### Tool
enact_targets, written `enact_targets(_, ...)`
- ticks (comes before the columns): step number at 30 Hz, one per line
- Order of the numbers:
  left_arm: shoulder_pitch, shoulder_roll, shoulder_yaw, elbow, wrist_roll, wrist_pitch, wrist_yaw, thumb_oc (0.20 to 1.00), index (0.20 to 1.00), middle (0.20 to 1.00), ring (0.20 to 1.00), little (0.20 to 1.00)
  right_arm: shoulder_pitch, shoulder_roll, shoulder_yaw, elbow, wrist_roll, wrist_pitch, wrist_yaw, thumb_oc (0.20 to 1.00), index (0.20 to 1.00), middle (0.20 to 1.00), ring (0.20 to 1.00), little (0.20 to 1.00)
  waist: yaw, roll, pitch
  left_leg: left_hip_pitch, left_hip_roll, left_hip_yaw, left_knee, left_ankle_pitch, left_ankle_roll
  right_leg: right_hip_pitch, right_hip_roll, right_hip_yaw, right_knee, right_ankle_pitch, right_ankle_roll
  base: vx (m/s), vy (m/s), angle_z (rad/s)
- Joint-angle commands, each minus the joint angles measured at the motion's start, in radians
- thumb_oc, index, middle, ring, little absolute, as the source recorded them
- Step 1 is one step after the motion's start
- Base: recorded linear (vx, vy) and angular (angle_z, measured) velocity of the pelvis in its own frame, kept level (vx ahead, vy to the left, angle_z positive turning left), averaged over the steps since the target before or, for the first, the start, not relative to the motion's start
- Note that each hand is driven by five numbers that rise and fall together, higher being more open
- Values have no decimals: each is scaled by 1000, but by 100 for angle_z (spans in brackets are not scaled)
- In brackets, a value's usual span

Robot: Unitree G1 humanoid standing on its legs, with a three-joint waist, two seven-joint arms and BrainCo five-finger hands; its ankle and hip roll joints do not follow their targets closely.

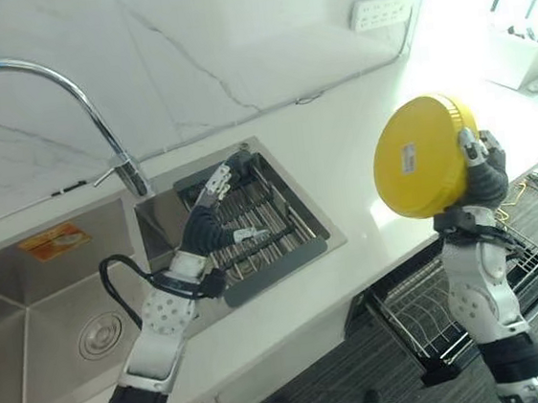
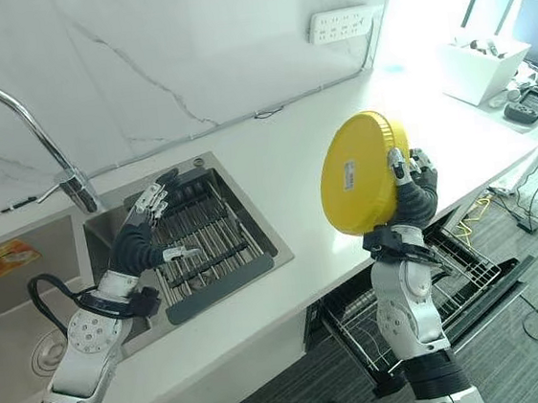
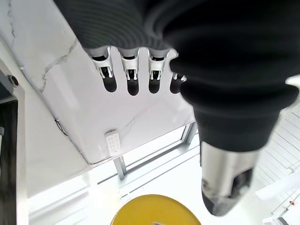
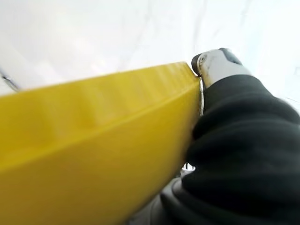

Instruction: Place the dishes in the dishwasher.

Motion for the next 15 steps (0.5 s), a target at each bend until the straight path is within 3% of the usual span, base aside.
enact_targets(1, 11, 8, 37, -60, 17, -73, 16, 1000, 1000, 1000, 1000, 1000, -41, -12, -60, -120, 56, -130, 42, 200, 200, 200, 200, 200, -10, -13, -52, 16, 4, 12, -3, -70, 21, 31, -132, -37, 23, -20, 116, -51, -32, -15)
enact_targets(15, 26, 5, 75, -75, 21, -73, 37, 1000, 1000, 1000, 1000, 1000, 46, -2, -154, -195, 84, -188, 29, 200, 200, 200, 200, 200, -92, -2, -59, 37, 2, 65, -3, -82, 28, -2, -114, 52, 22, -2, 116, -30, -21, -24)
